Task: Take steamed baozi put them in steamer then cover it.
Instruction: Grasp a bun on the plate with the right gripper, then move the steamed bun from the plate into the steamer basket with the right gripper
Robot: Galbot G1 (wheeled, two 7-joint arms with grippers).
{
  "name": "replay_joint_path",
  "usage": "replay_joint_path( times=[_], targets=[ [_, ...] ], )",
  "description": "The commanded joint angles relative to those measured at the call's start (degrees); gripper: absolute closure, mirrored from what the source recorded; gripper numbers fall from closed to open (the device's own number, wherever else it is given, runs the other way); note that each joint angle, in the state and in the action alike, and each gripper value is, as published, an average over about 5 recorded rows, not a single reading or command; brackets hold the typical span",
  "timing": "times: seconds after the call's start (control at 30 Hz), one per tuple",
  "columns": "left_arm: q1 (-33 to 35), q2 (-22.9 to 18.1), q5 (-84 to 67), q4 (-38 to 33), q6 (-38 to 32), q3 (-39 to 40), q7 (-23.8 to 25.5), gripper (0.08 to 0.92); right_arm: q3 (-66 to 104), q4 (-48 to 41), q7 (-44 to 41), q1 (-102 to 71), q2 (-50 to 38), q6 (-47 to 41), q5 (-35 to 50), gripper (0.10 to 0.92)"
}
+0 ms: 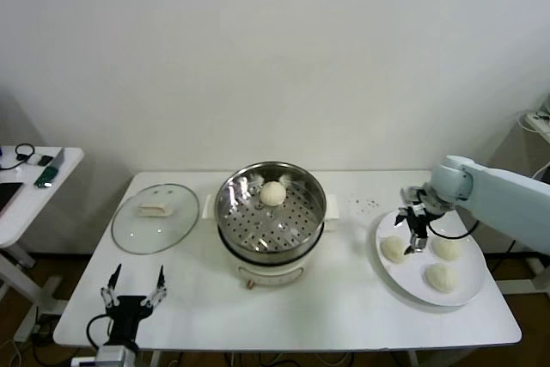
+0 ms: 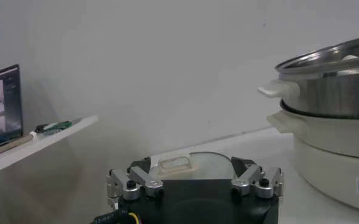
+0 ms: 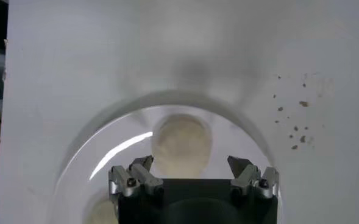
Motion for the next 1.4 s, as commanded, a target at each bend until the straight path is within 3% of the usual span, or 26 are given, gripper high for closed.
replay_joint_path(
  times=[0.03,0.4,0.73,1.0,1.4],
  targets=[
    [0.01,-0.12,0.14,0.05,0.05,-0.02,-0.03,0.177,5.29,-4.26,-0.05,-6.10,1.73,-0.69,-1.68,0.203],
    [-0.35,-0.27,0.41,0.37,0.23,0.00,-0.10,0.177,6.20,-6.28,-1.40,-6.70,3.32,0.07,-2.26,0.205],
    [-0.44,-0.25,0.44,0.51,0.25,0.06,-0.15,0.177,6.29,-6.54,-2.29,-6.35,3.33,0.50,-2.24,0.314],
    [-0.26,-0.29,0.43,0.27,0.21,0.05,-0.22,0.177,6.32,-5.11,-2.07,-5.14,2.20,0.36,-1.19,0.346],
    [0.02,-0.09,0.95,-0.41,0.36,0.93,-0.20,0.177,-0.52,-0.60,-3.15,14.17,-0.17,-0.63,12.34,0.347]
  ],
)
